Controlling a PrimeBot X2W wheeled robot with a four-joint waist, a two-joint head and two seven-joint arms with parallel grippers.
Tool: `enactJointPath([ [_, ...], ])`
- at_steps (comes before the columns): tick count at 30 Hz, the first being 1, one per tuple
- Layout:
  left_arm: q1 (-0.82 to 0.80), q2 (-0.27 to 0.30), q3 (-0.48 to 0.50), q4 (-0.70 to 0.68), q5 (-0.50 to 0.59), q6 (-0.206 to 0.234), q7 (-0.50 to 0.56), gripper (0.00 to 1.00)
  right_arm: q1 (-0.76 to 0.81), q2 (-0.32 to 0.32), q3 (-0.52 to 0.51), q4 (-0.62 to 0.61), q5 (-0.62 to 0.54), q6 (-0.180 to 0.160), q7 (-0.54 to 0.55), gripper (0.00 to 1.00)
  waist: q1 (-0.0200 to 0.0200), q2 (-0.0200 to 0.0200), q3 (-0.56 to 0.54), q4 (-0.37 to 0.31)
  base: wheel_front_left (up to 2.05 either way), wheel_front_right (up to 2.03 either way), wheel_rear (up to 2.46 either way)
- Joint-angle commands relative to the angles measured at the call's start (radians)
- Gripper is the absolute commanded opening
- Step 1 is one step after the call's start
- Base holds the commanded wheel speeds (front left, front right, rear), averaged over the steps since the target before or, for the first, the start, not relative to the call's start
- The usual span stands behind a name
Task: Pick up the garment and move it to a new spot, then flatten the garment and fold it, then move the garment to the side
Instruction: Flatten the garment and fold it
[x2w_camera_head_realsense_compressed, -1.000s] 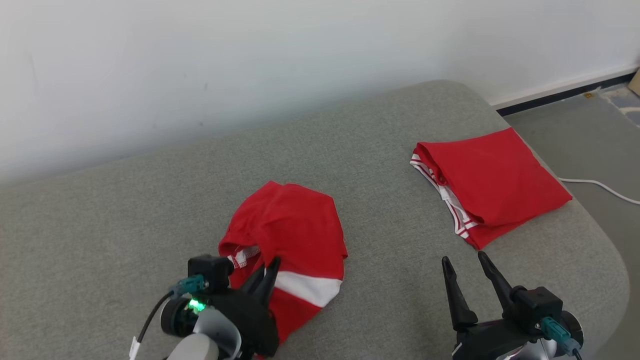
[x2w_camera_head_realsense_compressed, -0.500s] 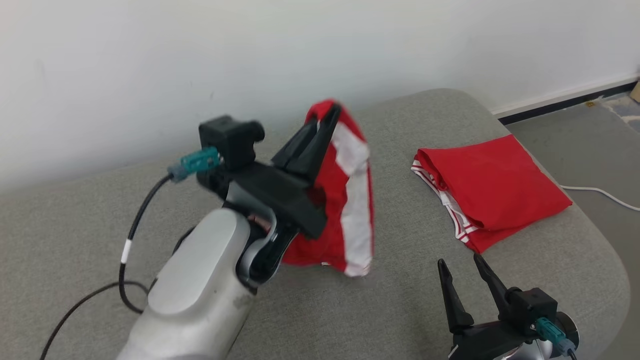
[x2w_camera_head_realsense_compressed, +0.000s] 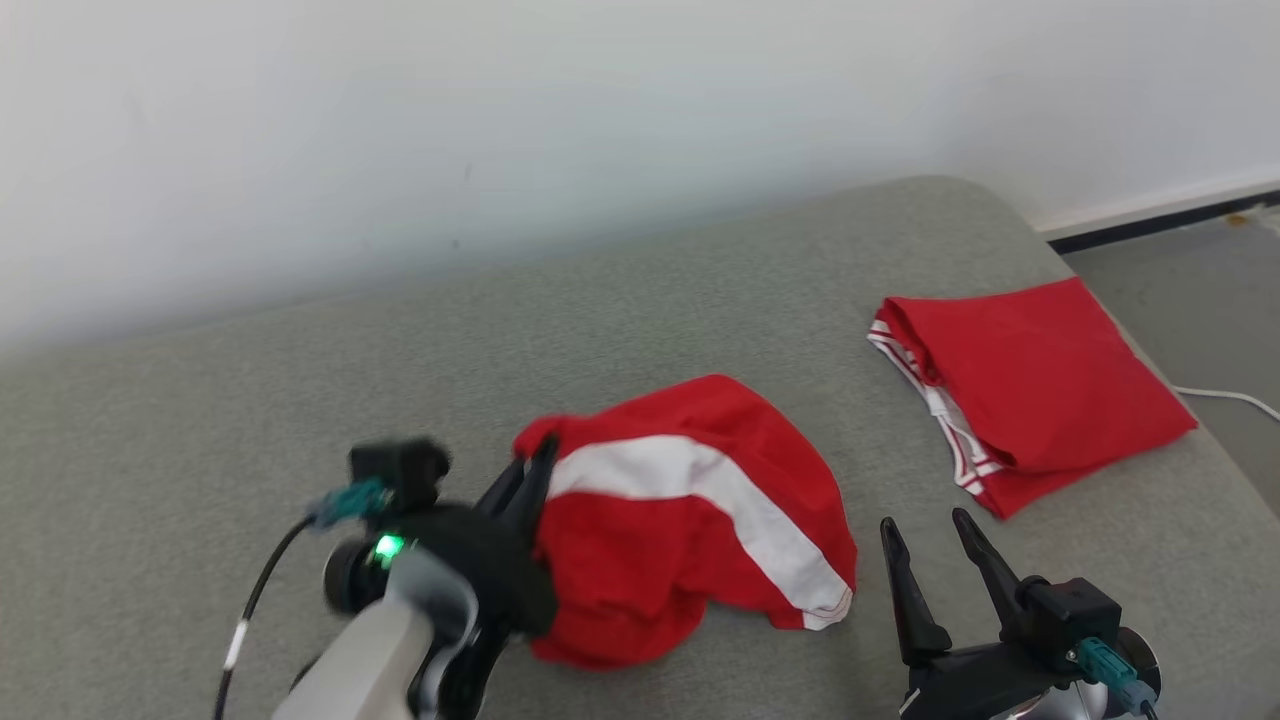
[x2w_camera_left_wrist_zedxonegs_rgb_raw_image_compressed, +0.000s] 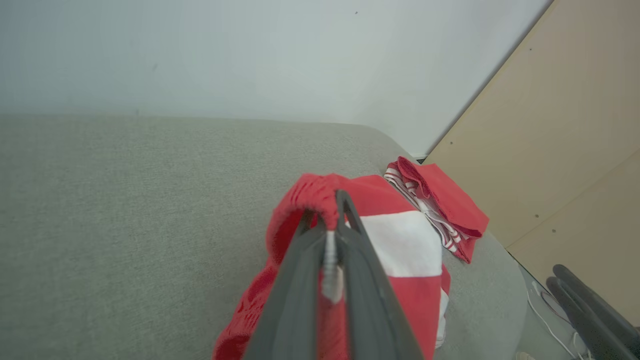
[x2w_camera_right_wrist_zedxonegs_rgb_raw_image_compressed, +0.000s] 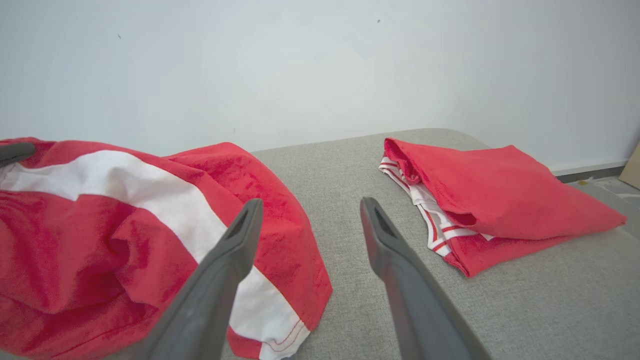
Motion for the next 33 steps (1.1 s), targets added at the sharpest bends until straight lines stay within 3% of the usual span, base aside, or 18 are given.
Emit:
enactJointPath([
  [1,0.027,0.004,0.007,-0.001,-0.010,0.006,0.000,0.00,0.005,0.002,-0.003,-0.002,-0.003,-0.003,-0.006,1.00,0.0000,-0.0001,0.004,0.039,0.00,0.00,0.00],
  [7,0.190,0.086,0.028,-0.033,-0.041,0.024,-0.008,0.00,0.011,0.003,-0.003,-0.009,-0.010,-0.003,0.003,1.00,0.0000,-0.0001,0.000,0.114,0.00,0.00,0.00],
  [16,0.274,0.136,0.024,-0.059,0.003,0.066,-0.068,0.00,0.011,0.004,0.007,-0.016,-0.010,-0.003,0.013,1.00,0.0000,-0.0001,-0.006,0.151,0.00,0.00,0.00],
  [17,0.278,0.137,0.023,-0.058,0.007,0.066,-0.072,0.34,0.010,0.005,0.009,-0.016,-0.009,-0.003,0.014,1.00,0.0000,-0.0001,-0.007,0.150,0.00,0.00,0.00],
  [18,0.280,0.139,0.021,-0.061,0.011,0.059,-0.083,1.00,0.009,0.005,0.011,-0.016,-0.008,-0.003,0.014,1.00,0.0000,-0.0001,-0.007,0.149,0.00,0.00,0.00],
  [26,0.324,0.157,0.096,-0.097,0.050,0.078,-0.144,1.00,0.024,-0.007,-0.021,-0.023,-0.010,-0.003,0.015,1.00,0.0000,-0.0001,-0.020,0.141,0.00,0.00,0.00],
  [33,0.441,0.136,0.315,-0.263,0.196,0.091,-0.146,1.00,0.048,-0.010,-0.070,-0.042,-0.022,-0.003,0.021,1.00,0.0000,-0.0001,-0.039,0.159,0.00,0.00,0.00],
])
